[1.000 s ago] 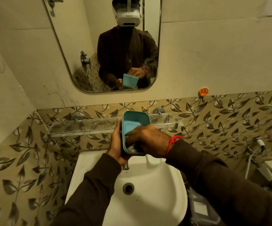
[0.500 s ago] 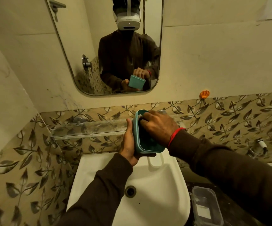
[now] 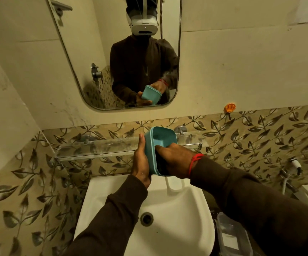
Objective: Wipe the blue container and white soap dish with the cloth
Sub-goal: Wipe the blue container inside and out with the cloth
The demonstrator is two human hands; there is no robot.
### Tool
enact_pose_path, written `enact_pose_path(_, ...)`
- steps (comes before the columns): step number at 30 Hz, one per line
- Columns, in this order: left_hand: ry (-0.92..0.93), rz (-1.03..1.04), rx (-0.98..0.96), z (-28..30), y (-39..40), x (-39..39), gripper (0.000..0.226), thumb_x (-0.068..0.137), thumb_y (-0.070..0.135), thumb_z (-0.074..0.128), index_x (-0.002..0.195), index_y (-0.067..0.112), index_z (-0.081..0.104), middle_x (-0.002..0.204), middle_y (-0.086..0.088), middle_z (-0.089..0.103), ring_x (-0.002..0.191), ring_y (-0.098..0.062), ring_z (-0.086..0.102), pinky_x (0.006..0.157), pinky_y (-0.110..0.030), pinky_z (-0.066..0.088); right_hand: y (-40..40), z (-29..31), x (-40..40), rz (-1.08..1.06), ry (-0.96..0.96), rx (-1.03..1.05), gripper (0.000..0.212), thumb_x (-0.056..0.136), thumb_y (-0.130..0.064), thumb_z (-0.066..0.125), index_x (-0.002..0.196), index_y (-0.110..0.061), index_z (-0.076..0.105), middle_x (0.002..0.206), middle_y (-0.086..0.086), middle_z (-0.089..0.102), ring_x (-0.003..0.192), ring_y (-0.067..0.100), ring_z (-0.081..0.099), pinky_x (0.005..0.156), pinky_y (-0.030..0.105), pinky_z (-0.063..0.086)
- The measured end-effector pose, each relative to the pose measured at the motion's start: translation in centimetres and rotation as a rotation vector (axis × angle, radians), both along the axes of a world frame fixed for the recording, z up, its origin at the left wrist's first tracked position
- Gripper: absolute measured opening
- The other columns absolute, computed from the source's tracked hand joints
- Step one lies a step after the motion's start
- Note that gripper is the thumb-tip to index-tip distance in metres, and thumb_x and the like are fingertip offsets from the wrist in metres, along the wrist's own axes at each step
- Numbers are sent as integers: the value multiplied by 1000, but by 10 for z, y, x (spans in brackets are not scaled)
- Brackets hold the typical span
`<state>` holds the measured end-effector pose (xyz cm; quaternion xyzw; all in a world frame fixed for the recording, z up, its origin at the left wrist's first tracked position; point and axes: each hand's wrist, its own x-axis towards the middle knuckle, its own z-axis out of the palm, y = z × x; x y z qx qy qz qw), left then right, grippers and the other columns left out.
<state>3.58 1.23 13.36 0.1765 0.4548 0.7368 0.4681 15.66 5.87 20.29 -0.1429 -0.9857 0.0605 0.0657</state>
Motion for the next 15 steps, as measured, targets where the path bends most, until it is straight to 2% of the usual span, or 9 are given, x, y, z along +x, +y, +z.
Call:
enact_pose_path(3,-41,-26,59,2,-2,3,73,84,72,52,119,11,74,124,-25,71,113,-38,69,104,-59,50,-3,3,3,-43,147,-315,28,86,-9,59,114,-9,53,105,15,67,91,30,65,77,36,56)
enact_pose_path(5,-68,-30,131,4,0,1,71,83,69,53,116,10,76,125,-25,70,111,-37,70,96,-51,56,-5,8,3,-112,255,-579,27,87,-3,57,111,-13,56,102,9,66,91,24,66,73,28,56)
enact_pose_path(7,-113,-62,207,7,3,-4,67,90,68,45,111,14,79,118,-19,74,106,-33,73,85,-46,61,-6,16,1,-219,441,-893,26,88,1,56,108,-15,56,98,5,65,93,23,64,73,33,59)
enact_pose_path(9,-153,-77,224,10,5,-5,67,93,70,37,107,21,81,116,-14,76,105,-31,74,84,-47,61,-6,24,-4,-336,690,-1115,25,88,0,57,108,-15,56,101,8,66,98,27,63,81,47,58)
enact_pose_path(11,-164,-68,222,13,7,1,66,92,72,37,112,24,79,123,-13,74,112,-32,71,88,-48,59,-3,30,-10,-426,852,-1141,24,88,-3,59,108,-16,57,105,9,68,99,27,64,86,52,55)
enact_pose_path(13,-148,-40,215,16,9,10,66,91,73,41,121,25,74,127,-13,72,117,-33,68,88,-48,59,-1,33,-17,-486,903,-1032,25,87,-4,60,107,-19,58,104,7,69,98,25,65,88,50,54)
enact_pose_path(15,-146,-26,210,17,12,15,64,89,74,44,120,27,74,127,-12,72,119,-34,67,88,-48,58,-3,31,-21,-482,926,-967,28,86,-3,61,108,-20,59,107,4,68,99,22,64,90,47,53)
